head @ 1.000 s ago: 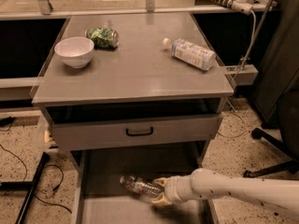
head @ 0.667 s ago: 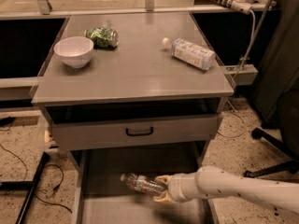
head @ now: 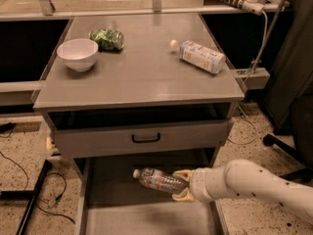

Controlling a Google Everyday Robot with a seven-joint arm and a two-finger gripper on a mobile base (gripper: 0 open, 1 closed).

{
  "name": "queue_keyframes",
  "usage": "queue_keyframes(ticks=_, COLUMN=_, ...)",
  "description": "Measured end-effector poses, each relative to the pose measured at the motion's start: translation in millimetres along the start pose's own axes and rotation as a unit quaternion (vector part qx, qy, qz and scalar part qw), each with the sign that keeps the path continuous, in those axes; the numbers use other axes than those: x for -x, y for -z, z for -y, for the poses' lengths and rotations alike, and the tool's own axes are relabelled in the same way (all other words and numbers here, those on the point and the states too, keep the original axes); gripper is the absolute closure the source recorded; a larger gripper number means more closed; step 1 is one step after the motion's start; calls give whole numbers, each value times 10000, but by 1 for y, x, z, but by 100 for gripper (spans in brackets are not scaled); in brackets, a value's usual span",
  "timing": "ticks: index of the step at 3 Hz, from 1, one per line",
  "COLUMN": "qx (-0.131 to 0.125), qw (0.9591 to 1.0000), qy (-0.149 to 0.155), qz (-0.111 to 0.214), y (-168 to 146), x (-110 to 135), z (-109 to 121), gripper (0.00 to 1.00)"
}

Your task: Pick water bottle from middle drawer and place on counter

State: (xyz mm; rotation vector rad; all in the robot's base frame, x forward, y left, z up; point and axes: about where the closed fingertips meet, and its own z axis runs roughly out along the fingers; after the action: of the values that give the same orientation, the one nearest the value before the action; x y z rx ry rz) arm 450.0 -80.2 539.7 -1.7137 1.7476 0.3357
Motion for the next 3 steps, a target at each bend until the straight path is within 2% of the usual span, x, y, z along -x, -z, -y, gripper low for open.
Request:
queue_keyframes(ticks=1, qx=-131, qw=9993, qy=292, qz=-181, y=61, x=29, z=14, gripper=100)
queue_keyframes(ticks=3, qx=-301, qw=9945, qy=968, qz=-260, y=178, x=109, z=32, gripper=100)
